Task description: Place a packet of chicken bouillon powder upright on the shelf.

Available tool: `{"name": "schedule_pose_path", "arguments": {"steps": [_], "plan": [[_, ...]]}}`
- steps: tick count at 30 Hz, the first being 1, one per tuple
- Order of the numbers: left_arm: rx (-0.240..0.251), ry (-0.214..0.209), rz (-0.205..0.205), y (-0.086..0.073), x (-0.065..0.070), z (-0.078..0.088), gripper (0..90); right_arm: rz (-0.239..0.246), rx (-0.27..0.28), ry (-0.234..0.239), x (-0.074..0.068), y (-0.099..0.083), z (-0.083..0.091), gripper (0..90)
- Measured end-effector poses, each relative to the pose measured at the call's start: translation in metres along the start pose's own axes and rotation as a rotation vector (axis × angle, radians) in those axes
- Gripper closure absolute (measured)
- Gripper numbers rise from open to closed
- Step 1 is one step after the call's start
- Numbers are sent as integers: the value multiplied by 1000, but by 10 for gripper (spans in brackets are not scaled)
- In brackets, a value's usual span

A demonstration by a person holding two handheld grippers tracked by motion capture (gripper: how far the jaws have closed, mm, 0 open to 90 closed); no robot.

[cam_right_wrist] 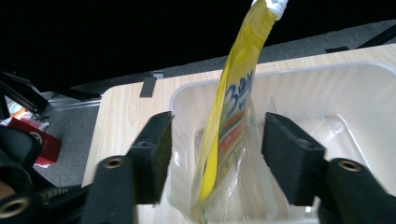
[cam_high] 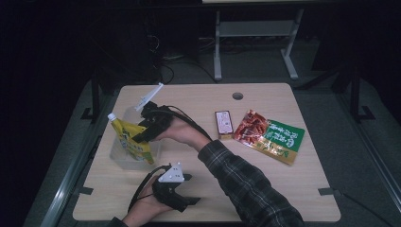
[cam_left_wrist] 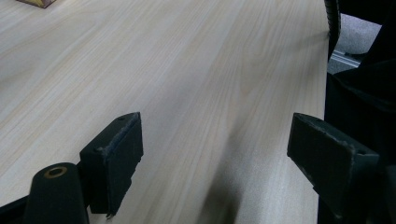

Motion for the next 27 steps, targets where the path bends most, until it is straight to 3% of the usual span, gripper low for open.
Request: {"name": "schedule_pose_path", "arguments": {"steps": [10, 17, 20, 27], "plan": [[0, 8, 27, -1, -2, 0, 177, -8, 40, -15, -1, -22, 31, 338], [-10, 24, 8, -2, -7, 3, 177, -1, 47, -51, -1, -45, 57, 331], [-8, 29, 33, -3, -10, 5, 177, -20, 60, -70, -2, -56, 69, 331], [-3, 46, 49, -4, -17, 10, 177, -59, 71, -140, 5, -89, 95, 331]]}}
Point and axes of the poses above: each handheld gripper's, and its own axes: z roughly backward along the jaws, y roughly out of its top, x roughly to its right, the point moved 4 cm from there along -z, roughly forward along the jaws
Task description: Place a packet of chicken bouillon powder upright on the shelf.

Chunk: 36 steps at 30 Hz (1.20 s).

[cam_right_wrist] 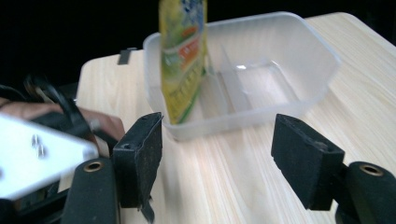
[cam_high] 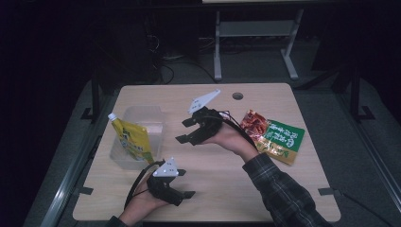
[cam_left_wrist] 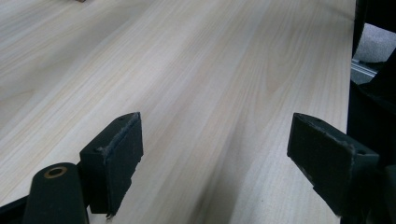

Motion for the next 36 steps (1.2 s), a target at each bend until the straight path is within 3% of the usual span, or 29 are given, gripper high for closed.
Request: {"name": "schedule_pose_path", "arguments": {"steps": [12, 16, 17, 24, 28, 31, 36], "plan": [[3, 15, 29, -2, -5, 0, 177, -77, 6, -101, 7, -61, 28, 330], [-15, 22, 18, -2, -6, 2, 178, -99, 4, -129, 8, -76, 32, 334], [-11, 20, 33, -2, -5, 1, 178, -104, -2, -132, 9, -79, 32, 335], [-11, 22, 30, -2, -5, 1, 178, -157, -55, -198, 26, -109, 34, 383], [-5, 21, 36, -2, -5, 1, 178, -175, -86, -245, 40, -123, 34, 483], [-4, 22, 36, -2, -5, 2, 178, -216, -93, -273, 52, -131, 35, 621], [0, 20, 38, -2, -4, 2, 178, -273, -68, -339, 76, -140, 40, 830]]}}
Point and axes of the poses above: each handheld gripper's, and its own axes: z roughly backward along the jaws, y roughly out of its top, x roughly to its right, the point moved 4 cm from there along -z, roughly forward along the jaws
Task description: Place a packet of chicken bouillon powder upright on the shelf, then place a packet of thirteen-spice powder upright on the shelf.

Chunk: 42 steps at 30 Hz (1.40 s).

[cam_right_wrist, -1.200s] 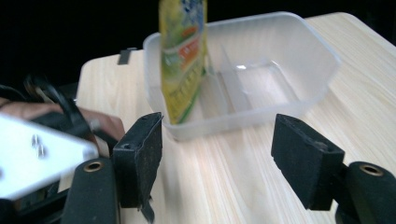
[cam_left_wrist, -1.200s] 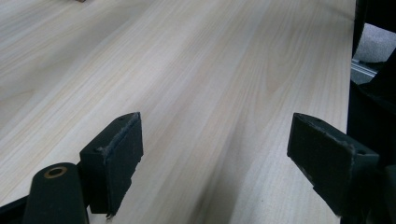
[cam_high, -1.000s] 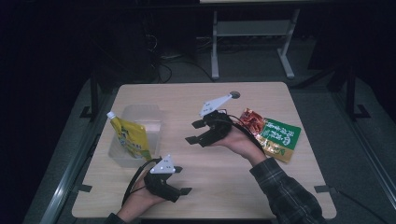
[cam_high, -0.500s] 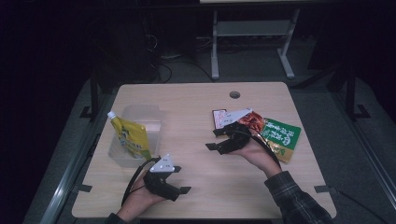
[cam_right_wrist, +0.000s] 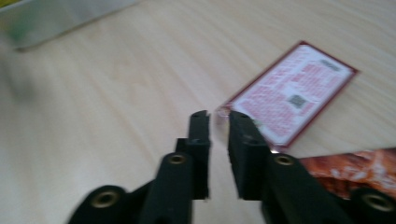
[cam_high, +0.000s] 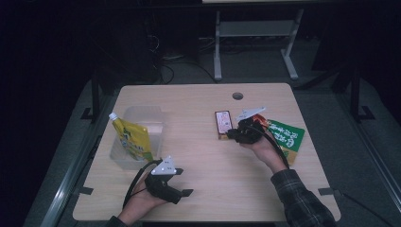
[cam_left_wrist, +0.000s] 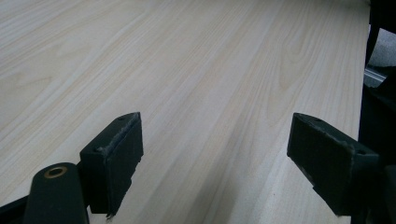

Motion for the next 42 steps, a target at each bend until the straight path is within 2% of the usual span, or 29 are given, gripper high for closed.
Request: {"name": "schedule_pose_path", "arguments": {"steps": [2, 5, 9, 11, 15, 20, 23, 26, 28, 33, 37, 42], "plan": [[0, -1, -1, 0, 0, 0, 178, -20, 12, -32, 9, 0, -3, 897], [1, -3, -3, 0, 0, 0, 178, -56, 9, -69, 23, -2, -10, 899], [-1, -4, -5, 0, 0, 0, 178, -74, -16, -118, 36, -3, -21, 898], [-2, -3, -11, 0, 0, 0, 177, -84, -14, -128, 42, -4, -27, 899], [2, -4, -6, 0, 1, -1, 177, -99, -46, -144, 47, -10, -35, 898], [-3, -6, -14, 0, 1, 0, 178, -86, -62, -125, 41, -9, -40, 899], [-3, -8, -14, 1, 1, 0, 178, -56, -55, -99, 33, -6, -42, 898], [-4, -12, -19, 1, 2, 0, 178, -36, -71, -67, 25, -3, -46, 899], [-1, -13, -18, 1, 2, 0, 178, -21, -74, -62, 21, -1, -49, 899], [0, -17, -11, 1, 3, 0, 178, -10, -62, -93, 26, 17, -49, 899], [2, -17, -17, 1, 3, 0, 178, -29, -38, -129, 38, 40, -52, 898], [6, -19, -10, 1, 2, 1, 178, -54, -47, -176, 57, 58, -64, 898]]}}
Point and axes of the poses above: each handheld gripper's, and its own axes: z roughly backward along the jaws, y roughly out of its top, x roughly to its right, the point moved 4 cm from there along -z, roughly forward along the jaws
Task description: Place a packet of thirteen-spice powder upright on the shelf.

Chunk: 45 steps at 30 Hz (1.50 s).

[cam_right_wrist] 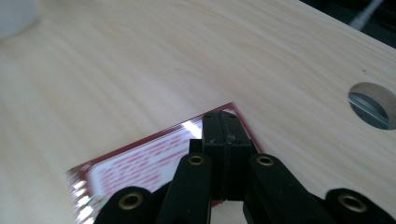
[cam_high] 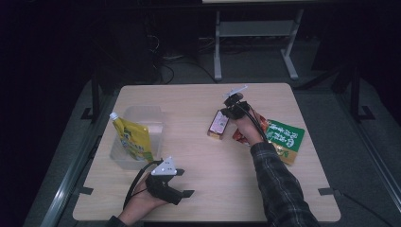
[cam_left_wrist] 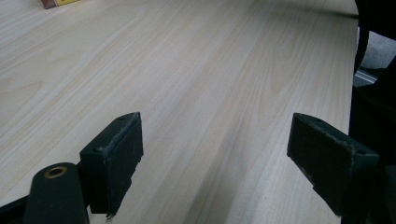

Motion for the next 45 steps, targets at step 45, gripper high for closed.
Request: {"name": "schedule_pose_path", "arguments": {"steps": [45], "plan": [[0, 10, 7, 0, 0, 0, 178, 255, -84, 183, -31, -10, -34, 899]]}}
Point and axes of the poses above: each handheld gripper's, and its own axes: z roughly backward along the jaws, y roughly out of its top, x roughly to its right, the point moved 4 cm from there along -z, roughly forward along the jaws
